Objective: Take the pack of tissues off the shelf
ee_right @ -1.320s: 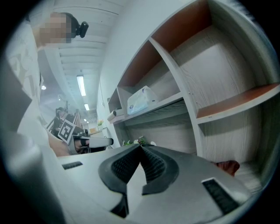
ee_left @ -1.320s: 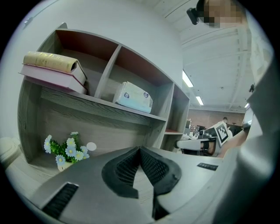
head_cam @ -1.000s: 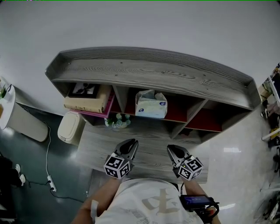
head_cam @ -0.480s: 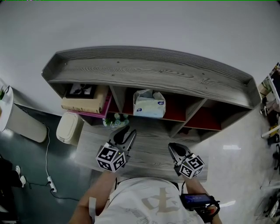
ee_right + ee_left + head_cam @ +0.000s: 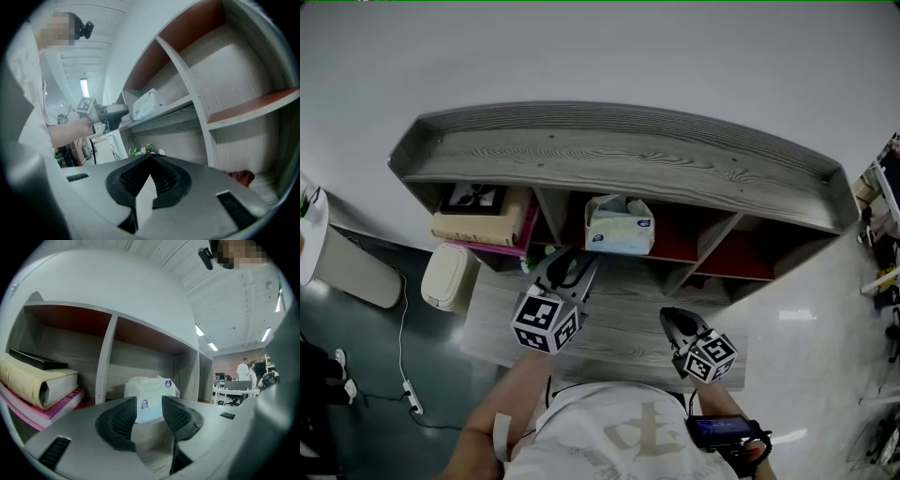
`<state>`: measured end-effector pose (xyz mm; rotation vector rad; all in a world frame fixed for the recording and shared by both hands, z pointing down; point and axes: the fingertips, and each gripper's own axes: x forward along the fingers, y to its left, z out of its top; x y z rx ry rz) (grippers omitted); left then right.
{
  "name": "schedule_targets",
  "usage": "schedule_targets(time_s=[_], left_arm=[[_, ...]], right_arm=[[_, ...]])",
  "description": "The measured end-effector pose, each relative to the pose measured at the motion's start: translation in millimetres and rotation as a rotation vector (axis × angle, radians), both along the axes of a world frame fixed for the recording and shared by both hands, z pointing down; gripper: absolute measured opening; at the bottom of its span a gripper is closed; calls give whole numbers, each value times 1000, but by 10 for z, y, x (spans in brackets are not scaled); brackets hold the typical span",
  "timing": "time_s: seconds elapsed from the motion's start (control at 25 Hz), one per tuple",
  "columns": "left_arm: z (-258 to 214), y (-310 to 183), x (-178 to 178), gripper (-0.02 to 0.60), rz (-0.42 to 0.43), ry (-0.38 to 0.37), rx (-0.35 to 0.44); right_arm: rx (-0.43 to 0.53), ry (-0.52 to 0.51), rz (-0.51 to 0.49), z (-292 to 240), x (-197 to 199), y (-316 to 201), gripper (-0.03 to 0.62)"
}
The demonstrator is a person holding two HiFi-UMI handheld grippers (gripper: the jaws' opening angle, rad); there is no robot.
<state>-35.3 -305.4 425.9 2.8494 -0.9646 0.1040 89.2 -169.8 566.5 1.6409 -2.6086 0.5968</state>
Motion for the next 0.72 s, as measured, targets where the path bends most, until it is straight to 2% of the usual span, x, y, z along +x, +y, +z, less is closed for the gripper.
schedule_targets(time_s=[0.24,0.64,0.72], left_arm=[[-98,-193,56,181,-47,-20,24],[-67,-380,138,181,-84,-64,1],[-75,-385,153,140,-87,-66,5]], right_arm=[[-6,-5,18,21,63,9,5],[-11,-23,33,64,126,0,5],[-10,-26,38,54,140,-9,5]])
